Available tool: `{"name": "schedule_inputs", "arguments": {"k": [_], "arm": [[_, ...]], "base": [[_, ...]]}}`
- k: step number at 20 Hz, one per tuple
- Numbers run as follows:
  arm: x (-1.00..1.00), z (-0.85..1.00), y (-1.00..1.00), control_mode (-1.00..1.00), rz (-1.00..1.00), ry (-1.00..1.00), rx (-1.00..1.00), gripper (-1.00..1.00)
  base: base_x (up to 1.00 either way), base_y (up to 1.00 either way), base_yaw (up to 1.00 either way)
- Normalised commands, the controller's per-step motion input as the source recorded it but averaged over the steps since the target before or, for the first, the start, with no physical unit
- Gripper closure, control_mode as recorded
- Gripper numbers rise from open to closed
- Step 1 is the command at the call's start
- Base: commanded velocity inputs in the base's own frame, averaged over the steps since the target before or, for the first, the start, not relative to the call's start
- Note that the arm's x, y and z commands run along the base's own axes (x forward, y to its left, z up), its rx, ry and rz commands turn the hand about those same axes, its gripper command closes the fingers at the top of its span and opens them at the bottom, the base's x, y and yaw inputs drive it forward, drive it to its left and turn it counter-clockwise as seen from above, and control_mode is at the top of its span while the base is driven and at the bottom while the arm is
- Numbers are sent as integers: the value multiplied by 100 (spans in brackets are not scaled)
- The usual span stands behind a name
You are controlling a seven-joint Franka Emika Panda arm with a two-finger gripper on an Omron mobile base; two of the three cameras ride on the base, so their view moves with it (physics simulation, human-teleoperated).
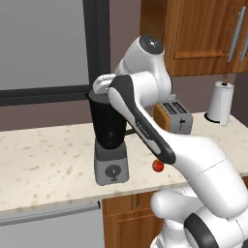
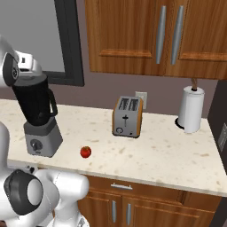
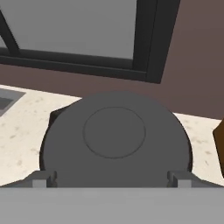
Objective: Open the blender lid, put the apple in the blender, close the lid, and start the blender.
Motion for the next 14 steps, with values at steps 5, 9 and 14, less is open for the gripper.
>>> {"name": "schedule_inputs", "arguments": {"k": [5,9,14], "arm": [[0,-6,7,-100,0,0,0,-100],[0,-18,0,-100,0,0,0,-100],[6,-17,0,-100,0,0,0,-100]], "base": [[0,0,0],[0,0,0],[0,0,0]]}}
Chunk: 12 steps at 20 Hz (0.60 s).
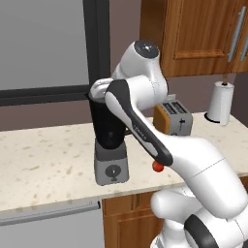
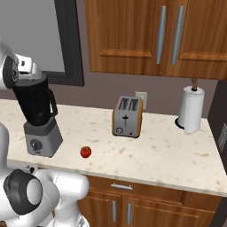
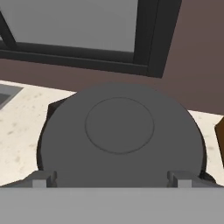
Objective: Open the blender lid, put the apple in the blender, close the lid, and start the blender.
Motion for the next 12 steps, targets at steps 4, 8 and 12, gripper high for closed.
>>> {"name": "schedule_inputs", "arguments": {"k": [4,8,12], "arm": [[18,-7,0,-100,0,0,0,-100],[21,-2,0,-100,0,0,0,-100],[19,-1,0,-100,0,0,0,-100]], "base": [[0,0,0],[0,0,0],[0,0,0]]}}
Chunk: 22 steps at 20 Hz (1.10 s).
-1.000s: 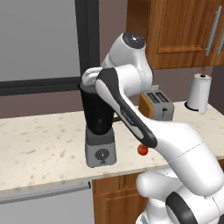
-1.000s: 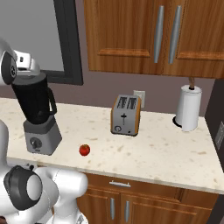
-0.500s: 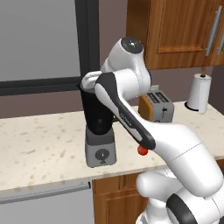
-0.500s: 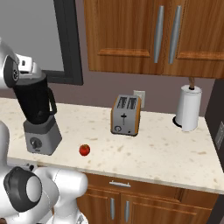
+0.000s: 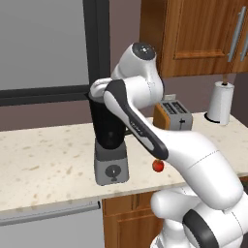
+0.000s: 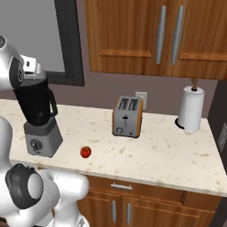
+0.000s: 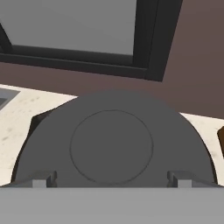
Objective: Open the blender lid, put the apple in the blender, close the lid, and start the blender.
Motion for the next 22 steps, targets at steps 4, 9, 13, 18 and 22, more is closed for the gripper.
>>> {"name": "schedule_inputs", "arguments": {"k": [4,9,13,18,22], "arm": [[19,-4,1,-100,0,0,0,-100],[14,-5,7,-100,0,0,0,-100],[5,-8,9,-100,0,0,0,-100],[0,-19,1,-100,0,0,0,-100],[0,-32,0,-100,0,0,0,-100]], "base": [[0,0,0],[0,0,0],[0,0,0],[0,0,0],[0,0,0]]}}
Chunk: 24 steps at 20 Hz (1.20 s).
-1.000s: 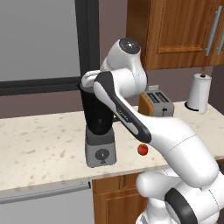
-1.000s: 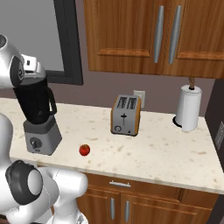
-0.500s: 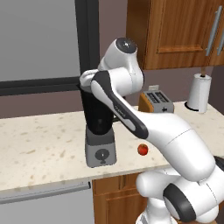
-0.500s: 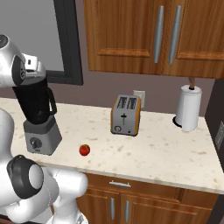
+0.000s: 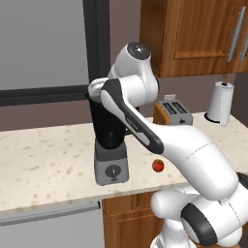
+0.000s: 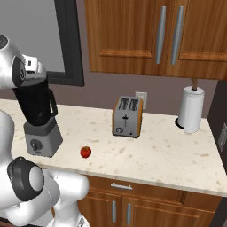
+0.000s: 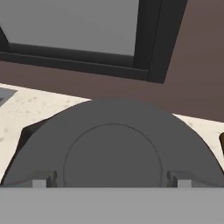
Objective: Open the blender lid, put the apple in the blender, close the lid, and start the blender.
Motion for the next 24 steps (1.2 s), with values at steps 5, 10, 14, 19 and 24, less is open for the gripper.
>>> {"name": "schedule_inputs", "arguments": {"k": [5,10,14,19,24], "arm": [[0,-36,0,-100,0,0,0,100],[0,-11,0,-100,0,0,0,100],[0,0,0,-100,0,0,0,100],[0,15,1,-100,0,0,0,100],[0,68,0,-100,0,0,0,100]], "base": [[0,0,0],[0,0,0],[0,0,0],[0,0,0],[0,0,0]]}}
